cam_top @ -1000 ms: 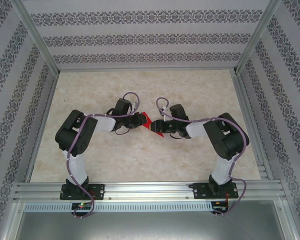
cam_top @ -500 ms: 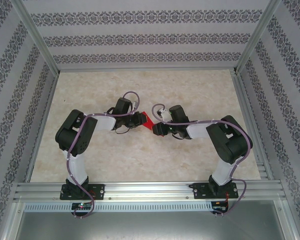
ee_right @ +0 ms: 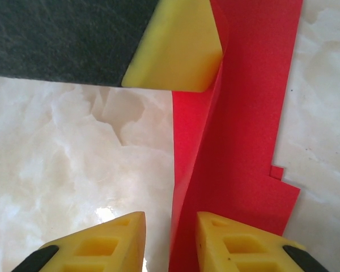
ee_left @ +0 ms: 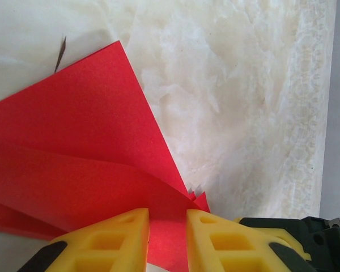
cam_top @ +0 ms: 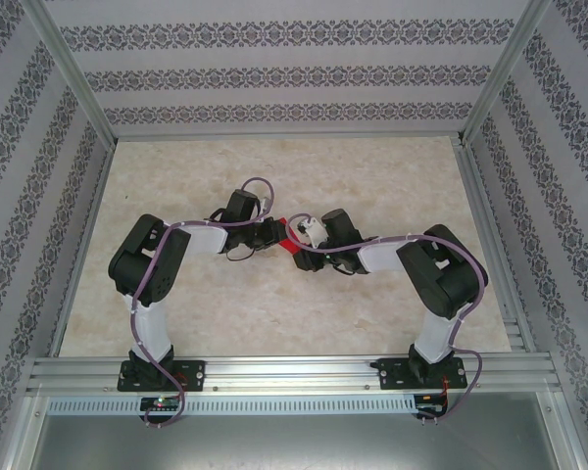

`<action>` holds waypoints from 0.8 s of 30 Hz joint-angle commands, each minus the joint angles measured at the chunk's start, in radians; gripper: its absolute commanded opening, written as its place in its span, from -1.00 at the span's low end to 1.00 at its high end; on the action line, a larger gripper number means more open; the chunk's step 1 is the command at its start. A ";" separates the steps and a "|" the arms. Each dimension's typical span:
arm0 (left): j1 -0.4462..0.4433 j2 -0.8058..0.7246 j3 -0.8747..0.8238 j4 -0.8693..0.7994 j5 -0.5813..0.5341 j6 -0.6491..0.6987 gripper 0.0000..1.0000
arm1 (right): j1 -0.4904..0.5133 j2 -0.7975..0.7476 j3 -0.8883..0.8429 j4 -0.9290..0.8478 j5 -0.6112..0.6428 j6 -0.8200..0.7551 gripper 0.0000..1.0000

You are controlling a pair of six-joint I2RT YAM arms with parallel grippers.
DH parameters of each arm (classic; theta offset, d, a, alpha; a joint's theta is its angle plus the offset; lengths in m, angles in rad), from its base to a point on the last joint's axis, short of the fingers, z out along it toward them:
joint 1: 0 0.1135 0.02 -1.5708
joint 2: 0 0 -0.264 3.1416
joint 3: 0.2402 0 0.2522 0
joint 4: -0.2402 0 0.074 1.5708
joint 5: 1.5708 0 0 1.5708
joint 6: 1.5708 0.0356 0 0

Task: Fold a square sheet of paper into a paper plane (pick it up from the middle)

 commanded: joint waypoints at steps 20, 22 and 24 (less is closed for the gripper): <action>-0.006 0.024 0.063 -0.066 -0.012 0.009 -0.51 | 0.050 -0.011 0.017 0.029 0.201 -0.092 -0.43; -0.005 0.022 0.067 -0.066 -0.008 0.011 -0.51 | 0.048 -0.012 0.018 0.036 0.181 -0.086 -0.54; -0.002 0.018 0.068 -0.068 -0.006 0.011 -0.50 | 0.045 -0.014 0.021 0.043 0.146 -0.069 -0.66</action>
